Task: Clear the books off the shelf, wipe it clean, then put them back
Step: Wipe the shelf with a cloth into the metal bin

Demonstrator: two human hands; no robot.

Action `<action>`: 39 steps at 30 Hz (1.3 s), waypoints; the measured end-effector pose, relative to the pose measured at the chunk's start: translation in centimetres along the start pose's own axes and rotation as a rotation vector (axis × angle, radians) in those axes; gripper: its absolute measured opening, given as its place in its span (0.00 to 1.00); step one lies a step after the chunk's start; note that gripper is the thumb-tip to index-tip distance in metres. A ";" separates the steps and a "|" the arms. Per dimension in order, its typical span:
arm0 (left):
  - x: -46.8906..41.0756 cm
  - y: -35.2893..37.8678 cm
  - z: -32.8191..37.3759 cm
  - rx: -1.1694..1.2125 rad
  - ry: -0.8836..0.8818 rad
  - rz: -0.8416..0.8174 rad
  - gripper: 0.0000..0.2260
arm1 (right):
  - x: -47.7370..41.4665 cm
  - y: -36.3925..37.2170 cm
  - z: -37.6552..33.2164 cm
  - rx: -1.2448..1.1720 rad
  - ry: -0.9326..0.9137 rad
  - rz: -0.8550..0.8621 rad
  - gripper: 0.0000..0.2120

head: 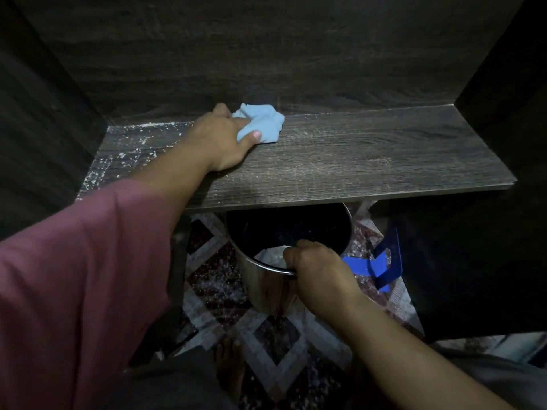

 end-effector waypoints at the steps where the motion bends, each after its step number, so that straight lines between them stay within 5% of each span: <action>1: 0.4 -0.1 0.5 -0.001 0.014 0.003 0.23 | 0.1 0.0 0.0 0.007 -0.003 0.008 0.06; 20: 10.1 1.7 9.3 0.289 0.123 0.083 0.17 | 2.0 -0.3 -0.6 0.107 -0.085 -0.013 0.12; 25: 11.4 0.3 9.1 0.484 0.021 0.284 0.17 | 1.9 -0.3 -0.5 0.094 -0.086 -0.019 0.12; 31: 14.8 -1.2 7.7 0.437 -0.381 0.531 0.16 | 1.5 -0.1 -1.1 0.058 -0.076 -0.028 0.13; 34: 14.6 -0.7 6.4 0.356 -0.484 0.508 0.18 | 1.4 0.1 -1.3 0.060 -0.073 -0.020 0.13; 39: 11.8 0.2 4.5 0.232 -0.477 0.240 0.19 | 1.2 0.3 -1.1 0.055 -0.066 -0.041 0.13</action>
Point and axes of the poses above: each hand's wrist, its own x-axis away from the middle knuckle, its own y-axis out of the palm, z = x × y, the point moved 4 cm from there along -x, towards the middle knuckle, and after that the axes turned 10 degrees about y, right-handed, at the moved point
